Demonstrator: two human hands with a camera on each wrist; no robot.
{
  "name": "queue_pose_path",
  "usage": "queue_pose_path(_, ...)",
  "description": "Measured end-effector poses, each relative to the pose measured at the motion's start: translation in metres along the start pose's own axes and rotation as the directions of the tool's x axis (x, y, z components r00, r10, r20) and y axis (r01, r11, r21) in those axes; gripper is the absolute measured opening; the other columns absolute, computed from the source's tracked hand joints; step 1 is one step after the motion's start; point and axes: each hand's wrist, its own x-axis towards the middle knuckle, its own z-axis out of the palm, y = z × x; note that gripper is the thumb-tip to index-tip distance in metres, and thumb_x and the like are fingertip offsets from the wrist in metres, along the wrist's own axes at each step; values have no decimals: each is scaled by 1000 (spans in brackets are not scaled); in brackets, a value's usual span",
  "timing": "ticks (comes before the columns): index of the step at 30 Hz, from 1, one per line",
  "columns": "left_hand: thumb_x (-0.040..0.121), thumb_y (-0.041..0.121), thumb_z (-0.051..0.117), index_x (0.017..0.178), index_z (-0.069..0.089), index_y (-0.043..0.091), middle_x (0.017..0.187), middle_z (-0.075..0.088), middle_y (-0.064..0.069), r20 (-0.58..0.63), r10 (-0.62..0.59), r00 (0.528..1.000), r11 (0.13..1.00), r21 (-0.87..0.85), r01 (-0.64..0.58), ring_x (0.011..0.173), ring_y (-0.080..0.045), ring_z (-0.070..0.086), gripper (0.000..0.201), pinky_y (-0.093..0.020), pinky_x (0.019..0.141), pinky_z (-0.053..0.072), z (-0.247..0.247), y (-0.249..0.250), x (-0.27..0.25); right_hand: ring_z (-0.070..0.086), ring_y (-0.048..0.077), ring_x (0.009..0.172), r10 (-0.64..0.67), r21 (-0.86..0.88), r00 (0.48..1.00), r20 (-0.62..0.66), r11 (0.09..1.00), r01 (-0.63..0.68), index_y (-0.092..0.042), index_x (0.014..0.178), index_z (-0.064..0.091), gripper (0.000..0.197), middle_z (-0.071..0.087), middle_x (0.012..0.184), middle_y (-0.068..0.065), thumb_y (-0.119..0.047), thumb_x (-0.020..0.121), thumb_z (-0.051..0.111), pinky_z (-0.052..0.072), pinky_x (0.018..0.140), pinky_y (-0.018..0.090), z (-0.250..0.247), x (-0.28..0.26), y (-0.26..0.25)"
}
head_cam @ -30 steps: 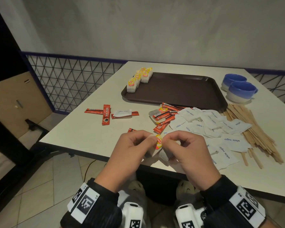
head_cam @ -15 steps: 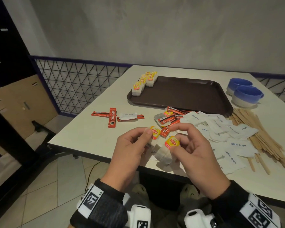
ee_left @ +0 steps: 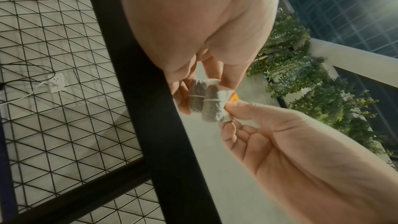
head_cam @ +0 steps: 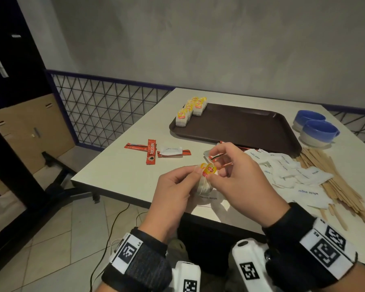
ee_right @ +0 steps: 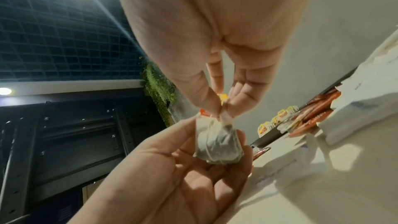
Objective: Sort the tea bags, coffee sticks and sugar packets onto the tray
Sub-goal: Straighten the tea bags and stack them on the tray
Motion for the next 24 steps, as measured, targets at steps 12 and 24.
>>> queue_pose_path(12,100,23,65,106,82,27,101,80,0,68,77,995,984,157,-87,104,-28,71,19,-54,101,55,-4,-3,-3,67,25,79,-2,130,1000,16,992,0,-26,100,72,20,70,87,2,-14,85,79,60,77,49,-3,4,11)
queue_pose_path(24,98,26,68,118,71,52,122,72,21,167,87,982,971,206,-121,121,-4,64,33,-31,105,53,-5,0,-7,63,25,72,-170,130,964,203,981,145,-13,90,73,2,70,81,5,-14,90,74,51,62,38,-35,6,9)
